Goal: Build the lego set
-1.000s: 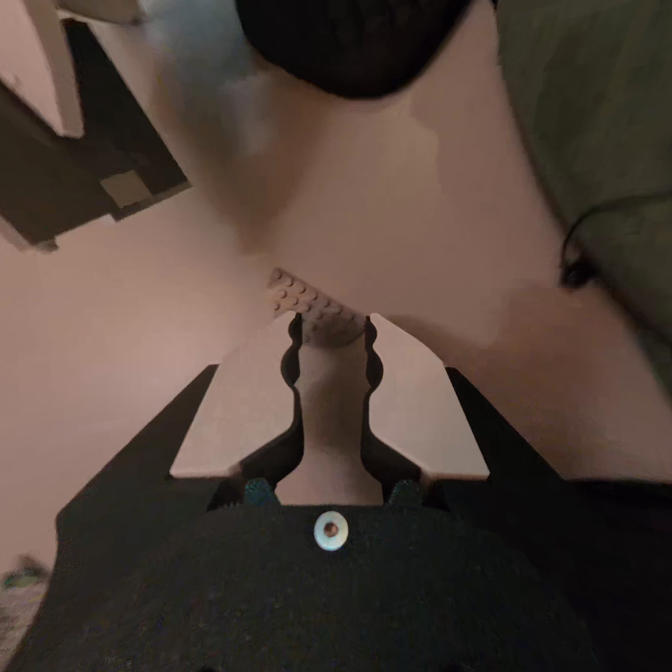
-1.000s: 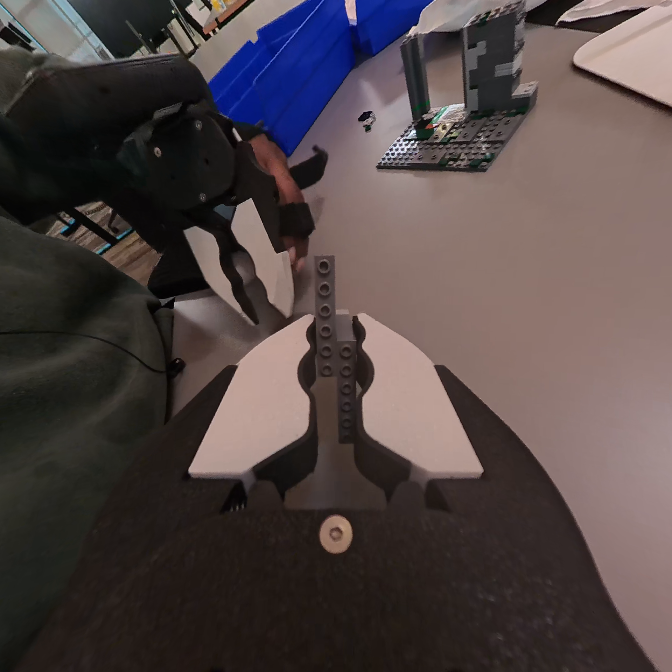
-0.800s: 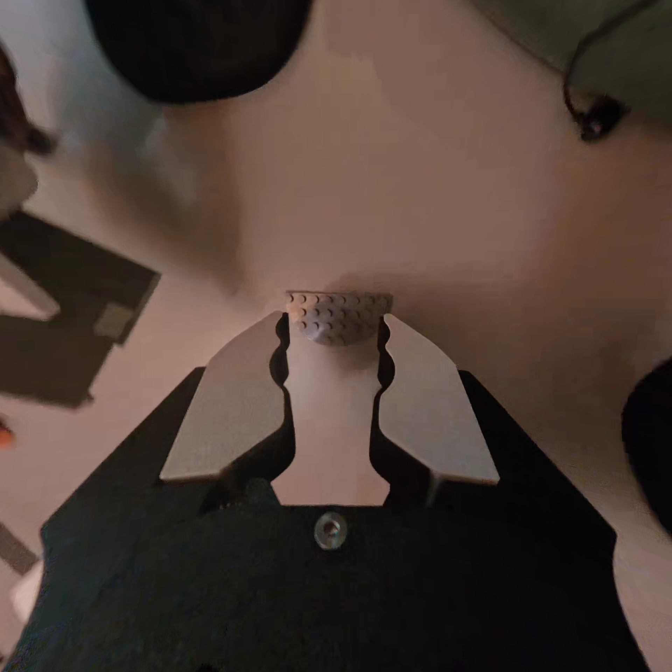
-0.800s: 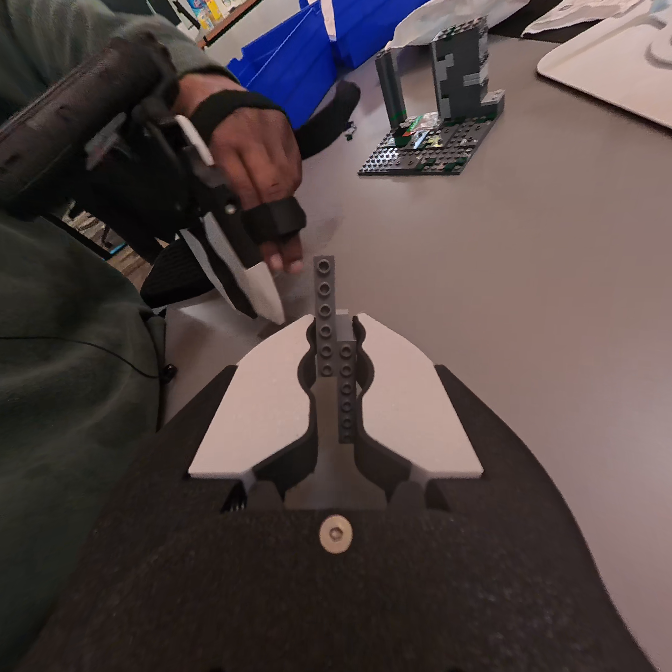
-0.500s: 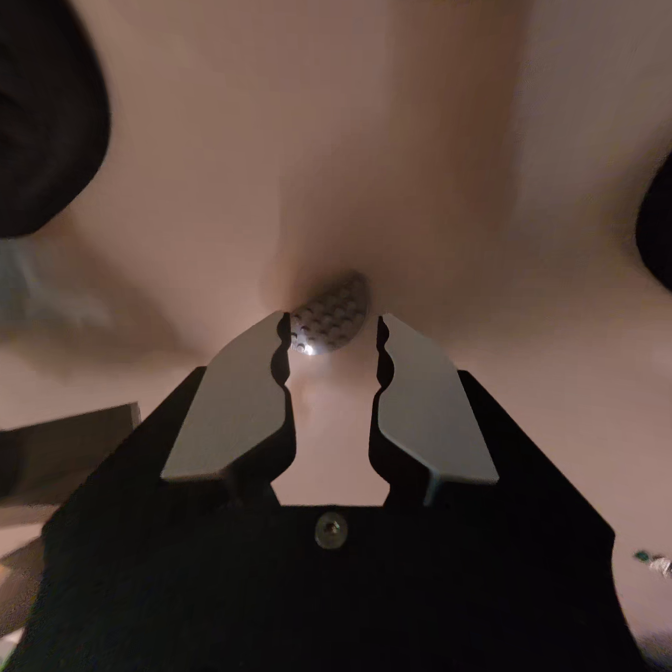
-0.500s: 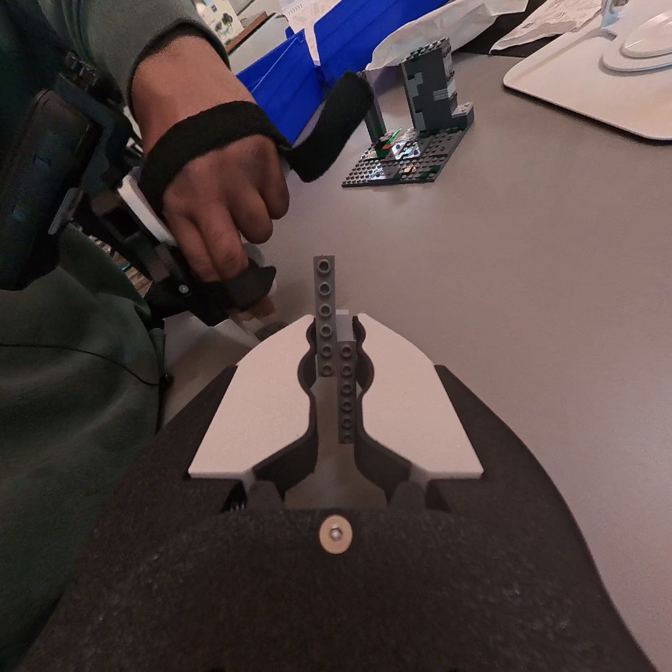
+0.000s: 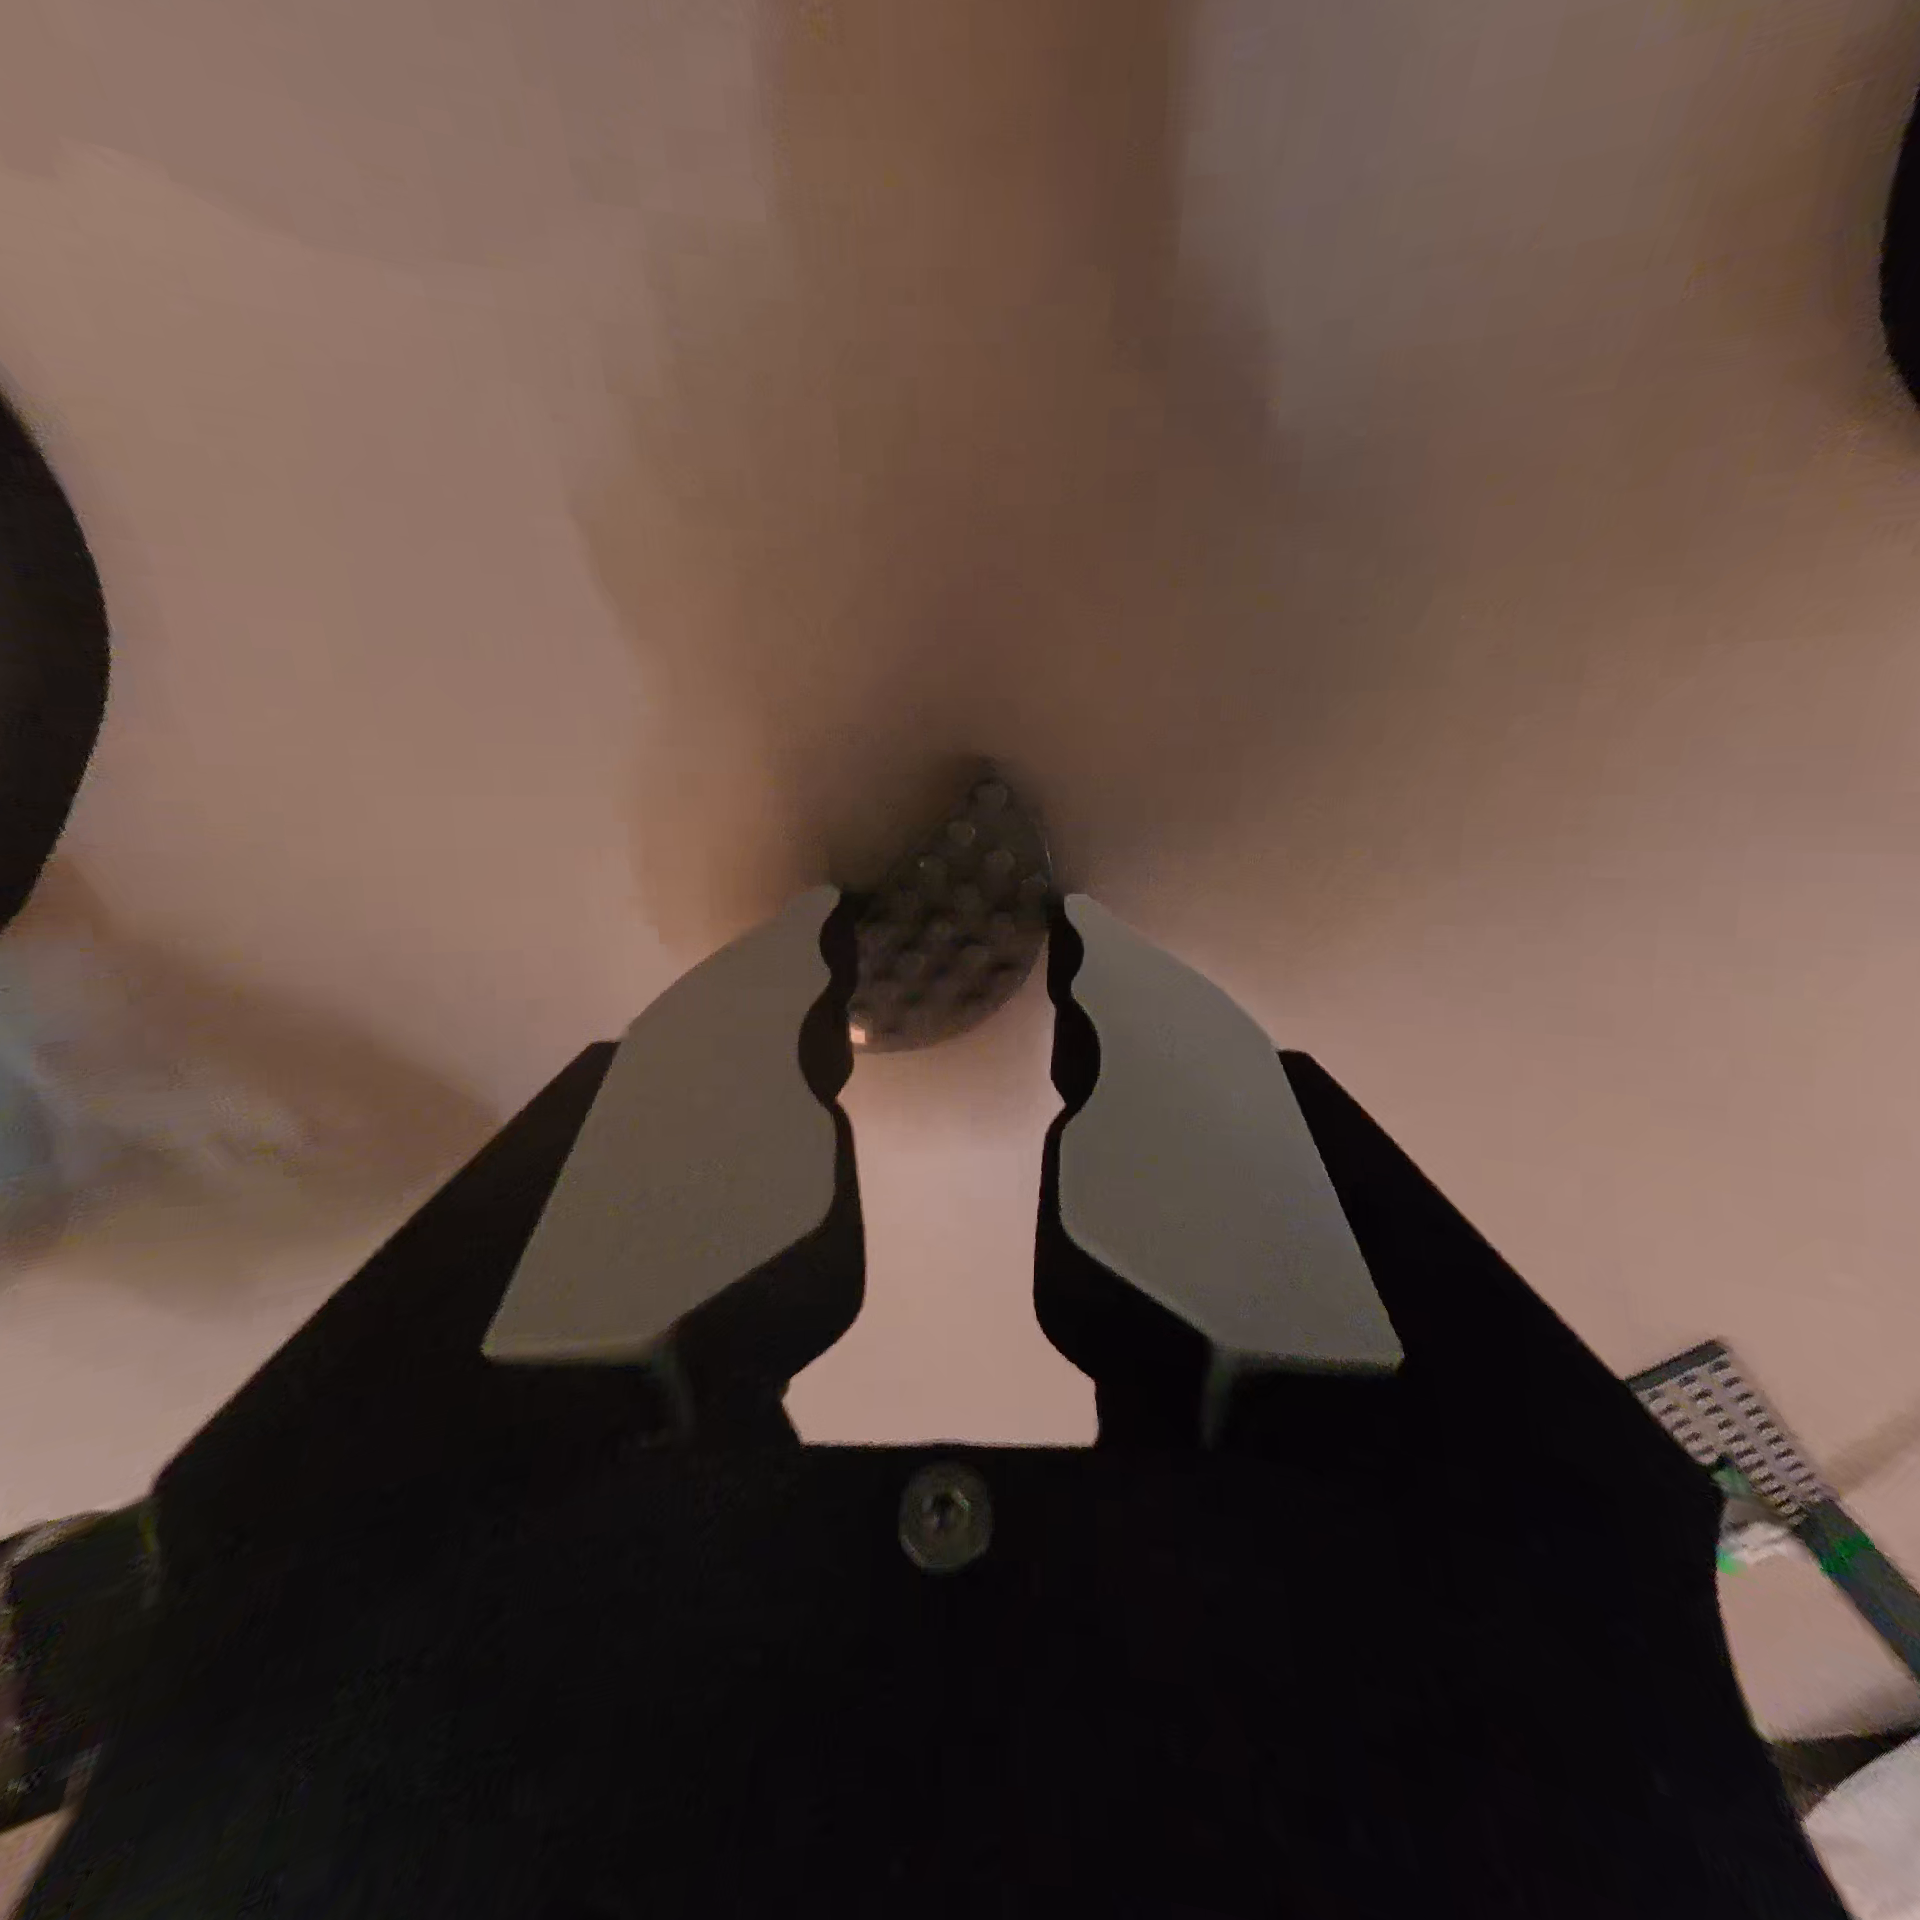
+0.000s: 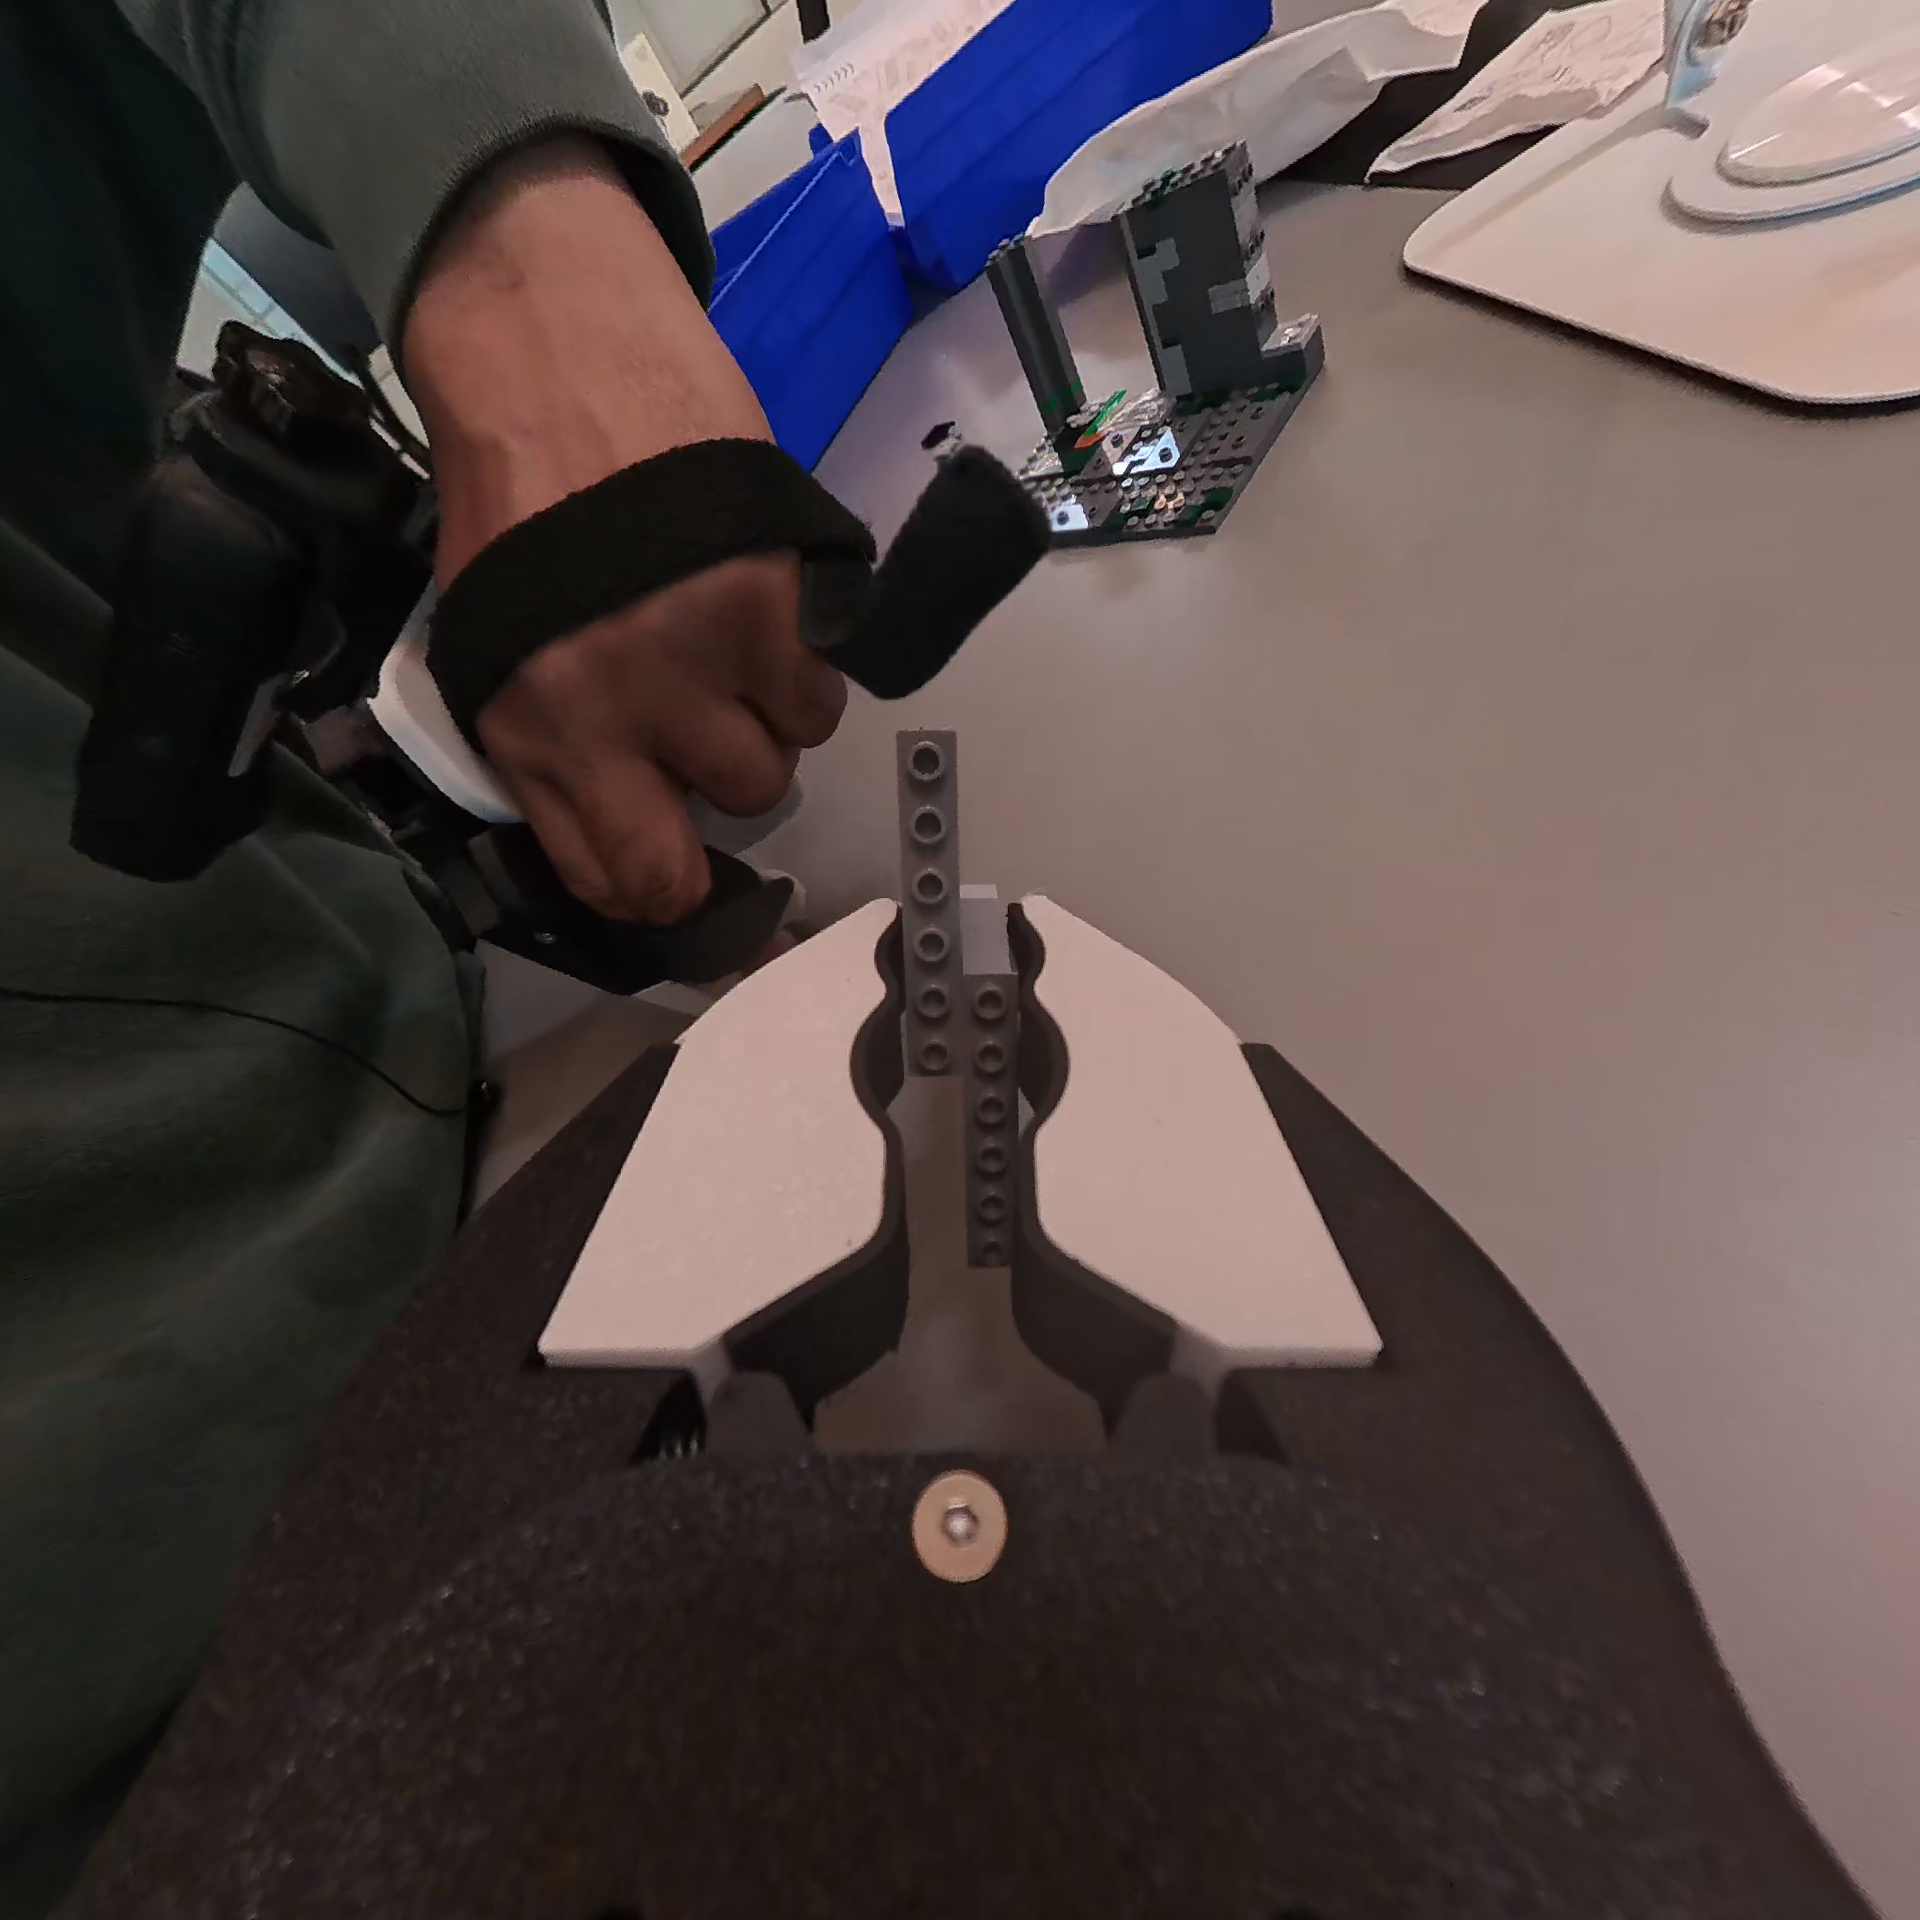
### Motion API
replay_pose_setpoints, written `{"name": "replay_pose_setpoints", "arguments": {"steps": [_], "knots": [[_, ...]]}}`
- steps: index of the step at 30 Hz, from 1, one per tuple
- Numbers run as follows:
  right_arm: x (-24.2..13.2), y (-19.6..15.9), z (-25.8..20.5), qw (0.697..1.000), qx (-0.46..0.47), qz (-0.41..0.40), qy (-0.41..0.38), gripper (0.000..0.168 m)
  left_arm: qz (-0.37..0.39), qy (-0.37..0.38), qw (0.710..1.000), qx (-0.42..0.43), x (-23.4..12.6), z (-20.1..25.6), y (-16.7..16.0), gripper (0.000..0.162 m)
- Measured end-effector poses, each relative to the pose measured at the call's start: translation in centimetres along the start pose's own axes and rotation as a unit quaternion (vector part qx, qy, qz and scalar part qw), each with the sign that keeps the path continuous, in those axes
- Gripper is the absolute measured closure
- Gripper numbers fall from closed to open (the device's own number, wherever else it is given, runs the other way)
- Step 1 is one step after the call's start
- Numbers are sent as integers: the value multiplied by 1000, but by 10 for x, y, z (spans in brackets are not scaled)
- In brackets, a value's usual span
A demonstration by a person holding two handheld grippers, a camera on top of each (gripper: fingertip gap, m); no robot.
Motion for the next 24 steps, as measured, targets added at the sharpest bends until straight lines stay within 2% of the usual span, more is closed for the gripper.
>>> {"name": "replay_pose_setpoints", "arguments": {"steps": [4,6,8,11,14,16,19,21,22,24], "knots": [[-1,1,0,1000,2,4,1,152,29,17,987,-160,-1,4,-4,128],[-1,1,0,1000,3,6,2,152,53,38,956,-286,-2,6,-10,128],[0,1,-1,1000,4,6,3,152,67,55,900,-427,-3,8,-18,128],[2,1,-3,1000,7,6,10,152,82,55,783,-615,-5,14,-27,128],[3,1,-5,1000,8,6,14,152,90,63,664,-740,-6,20,-35,128],[4,1,-7,1000,8,7,18,152,103,72,610,-782,-7,21,-35,128],[6,1,-10,1000,6,7,24,152,131,85,561,-813,-8,18,-29,120],[6,1,-11,1000,5,6,27,152,155,97,544,-819,-12,16,-25,117],[7,1,-12,1000,5,5,28,152,162,108,549,-813,-14,17,-24,115],[8,1,-13,999,5,4,32,152,156,127,580,-789,-17,25,-26,113]]}}
Point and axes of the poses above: each gripper's, where its closed fingertips meet, x out along the fingers, y out of its top, z = x × y across the jaws, the point moved 1 cm from there along -x, back along the fingers, and after that the axes turned 8 degrees about -x, right-handed, at the moved point
